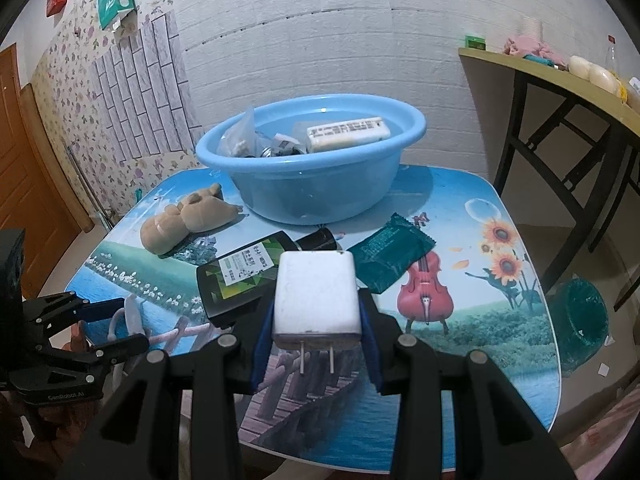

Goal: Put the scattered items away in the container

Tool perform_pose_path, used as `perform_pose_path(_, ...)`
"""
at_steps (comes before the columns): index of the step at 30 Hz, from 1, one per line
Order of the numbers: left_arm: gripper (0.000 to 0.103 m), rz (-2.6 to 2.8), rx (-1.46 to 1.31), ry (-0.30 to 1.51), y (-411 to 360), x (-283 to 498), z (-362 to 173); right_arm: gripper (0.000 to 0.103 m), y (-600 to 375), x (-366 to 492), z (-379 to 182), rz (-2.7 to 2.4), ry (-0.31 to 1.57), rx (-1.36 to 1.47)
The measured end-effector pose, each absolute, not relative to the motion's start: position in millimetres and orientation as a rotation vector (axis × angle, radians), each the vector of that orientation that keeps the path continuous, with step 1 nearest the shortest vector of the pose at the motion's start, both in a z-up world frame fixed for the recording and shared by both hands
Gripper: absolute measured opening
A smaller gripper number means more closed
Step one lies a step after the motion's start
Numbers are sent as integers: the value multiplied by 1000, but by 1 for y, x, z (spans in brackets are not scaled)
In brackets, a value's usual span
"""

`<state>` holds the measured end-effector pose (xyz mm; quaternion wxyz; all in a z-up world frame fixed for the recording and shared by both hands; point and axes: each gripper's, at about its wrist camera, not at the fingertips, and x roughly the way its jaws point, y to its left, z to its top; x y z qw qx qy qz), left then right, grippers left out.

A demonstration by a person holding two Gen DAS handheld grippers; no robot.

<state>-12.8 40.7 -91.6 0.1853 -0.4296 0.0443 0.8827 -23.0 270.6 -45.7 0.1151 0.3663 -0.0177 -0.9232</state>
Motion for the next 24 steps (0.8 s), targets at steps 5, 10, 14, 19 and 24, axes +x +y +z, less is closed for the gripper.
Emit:
perform_pose_path(5, 54, 2532, -1196, 91, 37, -15, -83, 38, 271, -21, -42, -2702, -57, 1052)
perform_pose_path(10, 54, 2573, -1118, 61, 38, -19, -56, 38, 270, -21, -38, -2697, -62, 1038)
perform_pose_path(14, 54, 2604, -1042, 64, 41, -25, -30, 38, 268, -22, -27, -2699, -58, 993)
perform_pose_path(19, 54, 2636, -977, 49, 45, -38, -5, 38, 265, -28, -8, -2700, -57, 922)
perform_pose_path(24, 54, 2645, -925, 37, 52, -55, 14, 38, 263, -42, 7, -2695, -60, 862)
